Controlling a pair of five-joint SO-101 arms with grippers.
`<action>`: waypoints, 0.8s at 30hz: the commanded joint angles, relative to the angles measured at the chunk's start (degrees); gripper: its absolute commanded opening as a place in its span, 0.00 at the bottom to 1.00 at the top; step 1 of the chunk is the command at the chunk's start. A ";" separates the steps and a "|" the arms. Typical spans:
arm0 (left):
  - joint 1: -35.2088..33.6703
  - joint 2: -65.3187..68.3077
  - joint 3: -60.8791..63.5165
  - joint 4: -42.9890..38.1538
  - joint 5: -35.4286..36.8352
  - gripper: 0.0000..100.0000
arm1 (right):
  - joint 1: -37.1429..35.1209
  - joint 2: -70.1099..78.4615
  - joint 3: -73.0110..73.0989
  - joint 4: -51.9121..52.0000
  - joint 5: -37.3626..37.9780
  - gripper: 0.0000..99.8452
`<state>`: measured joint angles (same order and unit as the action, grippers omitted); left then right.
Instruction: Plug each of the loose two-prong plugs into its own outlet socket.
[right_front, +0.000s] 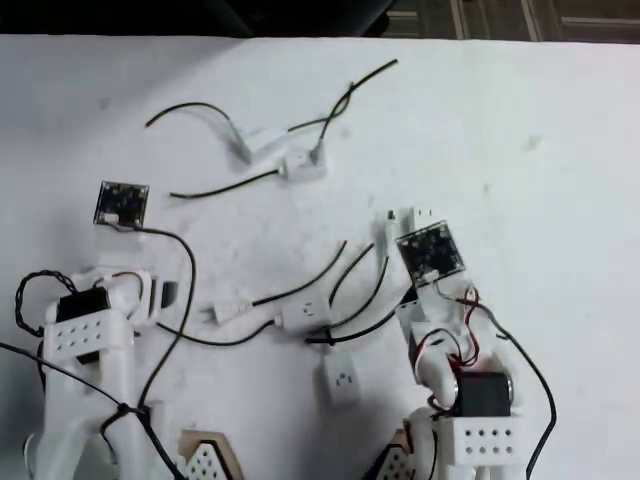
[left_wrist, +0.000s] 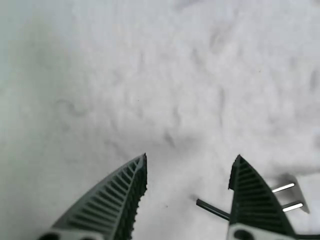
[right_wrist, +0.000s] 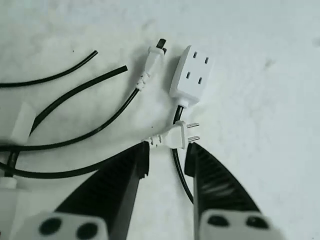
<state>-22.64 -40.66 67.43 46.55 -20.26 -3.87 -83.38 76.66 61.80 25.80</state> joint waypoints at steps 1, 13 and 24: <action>-0.04 -1.63 -0.70 -1.23 0.35 0.27 | 0.48 4.35 -2.02 0.31 10.20 0.11; -0.04 -1.63 -0.62 -1.23 0.26 0.27 | 3.91 33.89 -16.26 0.22 32.70 0.24; -0.04 -1.63 -0.62 -1.23 0.26 0.27 | 5.67 59.56 -30.51 -0.04 37.36 0.30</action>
<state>-22.64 -40.66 67.43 46.55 -20.26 1.49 -28.18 50.11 61.80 61.76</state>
